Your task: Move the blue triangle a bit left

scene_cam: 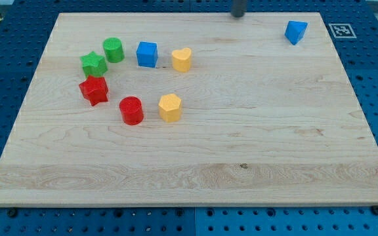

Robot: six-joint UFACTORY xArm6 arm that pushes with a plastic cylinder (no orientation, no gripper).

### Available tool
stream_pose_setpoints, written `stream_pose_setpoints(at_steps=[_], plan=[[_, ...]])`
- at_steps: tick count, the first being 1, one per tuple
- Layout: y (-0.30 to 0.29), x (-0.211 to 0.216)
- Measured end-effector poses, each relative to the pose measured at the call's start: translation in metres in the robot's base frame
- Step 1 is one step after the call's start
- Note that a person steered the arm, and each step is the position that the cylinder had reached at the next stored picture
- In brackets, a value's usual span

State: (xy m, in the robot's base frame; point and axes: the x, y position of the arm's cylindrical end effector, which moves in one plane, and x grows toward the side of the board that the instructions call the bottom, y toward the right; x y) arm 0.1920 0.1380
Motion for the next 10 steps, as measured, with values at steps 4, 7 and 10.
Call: stream_pose_setpoints(at_steps=[4, 7, 10], plan=[[0.081, 0.069], [0.12, 0.057], [0.115, 0.098]])
